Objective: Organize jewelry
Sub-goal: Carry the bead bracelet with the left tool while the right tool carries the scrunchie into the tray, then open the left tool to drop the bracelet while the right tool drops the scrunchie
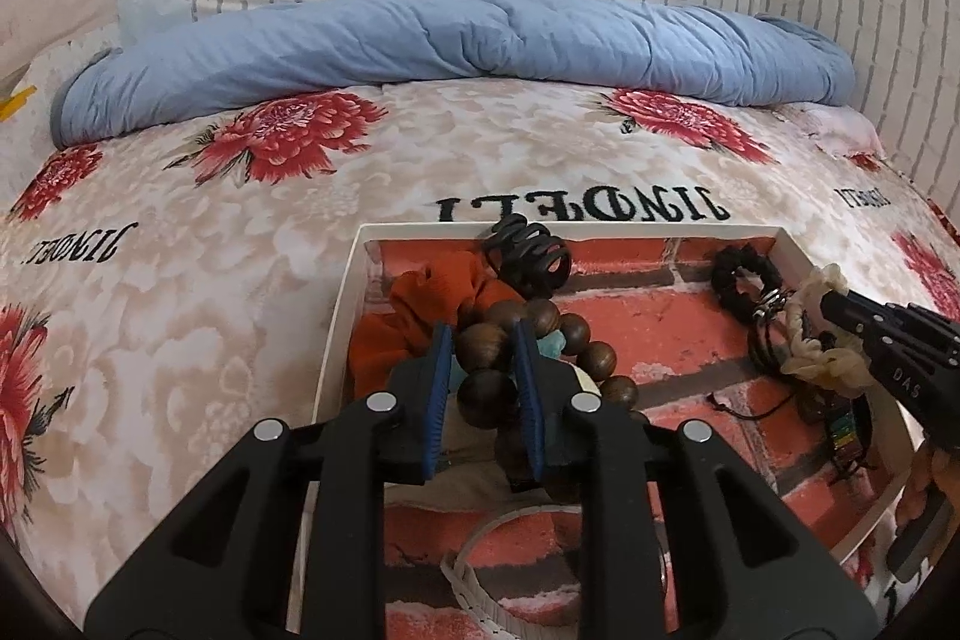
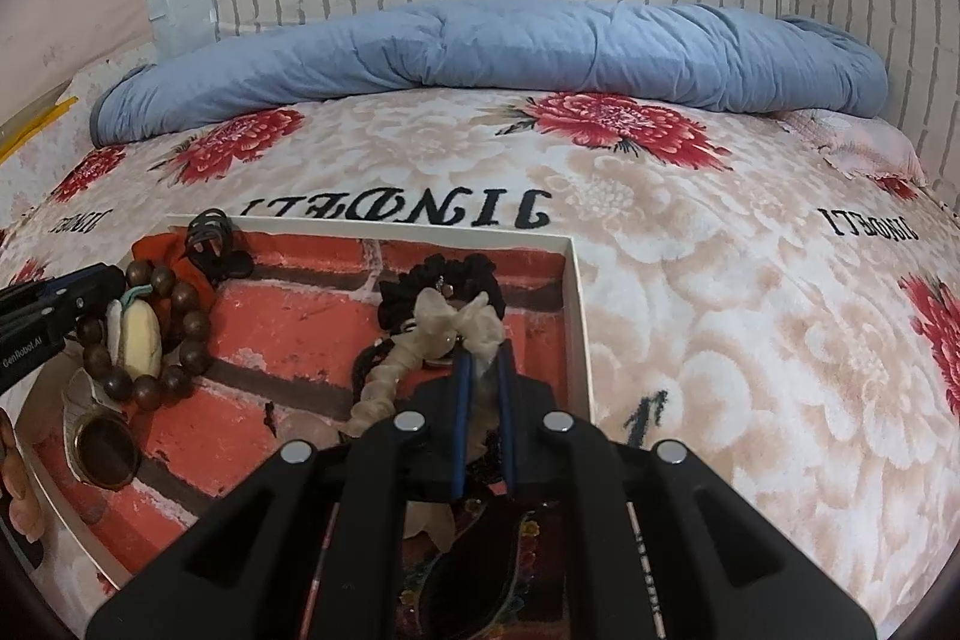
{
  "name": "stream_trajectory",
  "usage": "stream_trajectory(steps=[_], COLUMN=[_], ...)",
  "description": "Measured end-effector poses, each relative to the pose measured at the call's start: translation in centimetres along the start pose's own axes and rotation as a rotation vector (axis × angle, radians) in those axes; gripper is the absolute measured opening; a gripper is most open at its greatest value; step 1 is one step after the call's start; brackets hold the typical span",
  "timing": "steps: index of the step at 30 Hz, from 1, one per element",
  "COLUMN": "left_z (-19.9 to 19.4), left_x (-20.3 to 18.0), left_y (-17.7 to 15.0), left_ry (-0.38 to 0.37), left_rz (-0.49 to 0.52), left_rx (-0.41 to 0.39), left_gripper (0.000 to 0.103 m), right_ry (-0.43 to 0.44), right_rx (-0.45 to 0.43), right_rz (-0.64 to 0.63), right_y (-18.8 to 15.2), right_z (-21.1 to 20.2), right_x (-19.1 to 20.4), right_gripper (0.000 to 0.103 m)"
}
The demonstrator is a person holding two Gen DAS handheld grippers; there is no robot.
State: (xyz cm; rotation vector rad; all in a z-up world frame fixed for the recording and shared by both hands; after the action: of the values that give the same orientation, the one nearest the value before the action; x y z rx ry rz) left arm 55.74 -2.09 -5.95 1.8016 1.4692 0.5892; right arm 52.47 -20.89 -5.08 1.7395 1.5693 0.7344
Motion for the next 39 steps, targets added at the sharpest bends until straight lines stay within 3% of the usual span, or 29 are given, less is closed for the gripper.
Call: stream_trajectory(steps=[12, 15, 16, 17, 19, 20, 23, 29, 34, 39], left_z=[0.2, 0.0, -0.2, -0.4, -0.6, -0.8, -1.4, -4.8, -9.9, -15.9], left_x=[-0.2, 0.0, 0.2, 0.4, 0.6, 0.6, 0.2, -1.2, -1.5, -2.4], left_y=[-0.3, -0.4, -0.4, -0.5, -0.7, -0.8, -1.1, -1.7, -2.7, -4.3], left_ry=[-0.032, -0.012, 0.001, 0.013, 0.022, 0.014, 0.022, 0.024, 0.018, 0.011], left_rz=[-0.026, -0.033, -0.039, -0.044, -0.055, -0.062, -0.056, -0.035, -0.047, -0.063], left_rx=[0.006, 0.001, -0.005, -0.010, -0.008, -0.004, 0.003, -0.022, -0.080, -0.139], left_gripper=[0.023, 0.041, 0.051, 0.060, 0.068, 0.069, 0.073, 0.088, 0.098, 0.098], right_ry=[-0.020, -0.021, -0.027, -0.037, -0.044, -0.044, -0.037, -0.029, -0.031, -0.011], right_rx=[0.053, 0.065, 0.064, 0.062, 0.060, 0.064, 0.071, 0.061, 0.030, -0.014], right_rz=[-0.021, -0.023, -0.025, -0.028, -0.029, -0.027, -0.029, -0.014, -0.013, 0.007], right_y=[-0.8, -0.8, -0.8, -0.8, -0.7, -0.7, -0.8, -0.9, -1.9, -3.2], right_z=[1.0, 1.1, 1.1, 0.9, 0.5, 0.3, -0.6, -3.1, -7.2, -12.5], right_x=[0.2, 0.3, 0.3, 0.2, 0.2, 0.2, 0.3, -0.1, -0.8, -1.3], right_gripper=[0.011, 0.013, 0.015, 0.019, 0.051, 0.057, 0.059, 0.080, 0.086, 0.091])
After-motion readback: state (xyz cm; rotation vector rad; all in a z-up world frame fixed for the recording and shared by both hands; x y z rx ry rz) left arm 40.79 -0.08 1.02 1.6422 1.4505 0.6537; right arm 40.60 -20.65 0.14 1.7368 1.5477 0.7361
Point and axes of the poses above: each gripper's, at about its wrist camera, not at the fingertips, and z roughly the way its jaws point, x to its left, y to its top, the point moved 5 cm from there along z, roughly the way its jaws point, and after that the axes turned 6 degrees about -y, right-handed, at the moved point
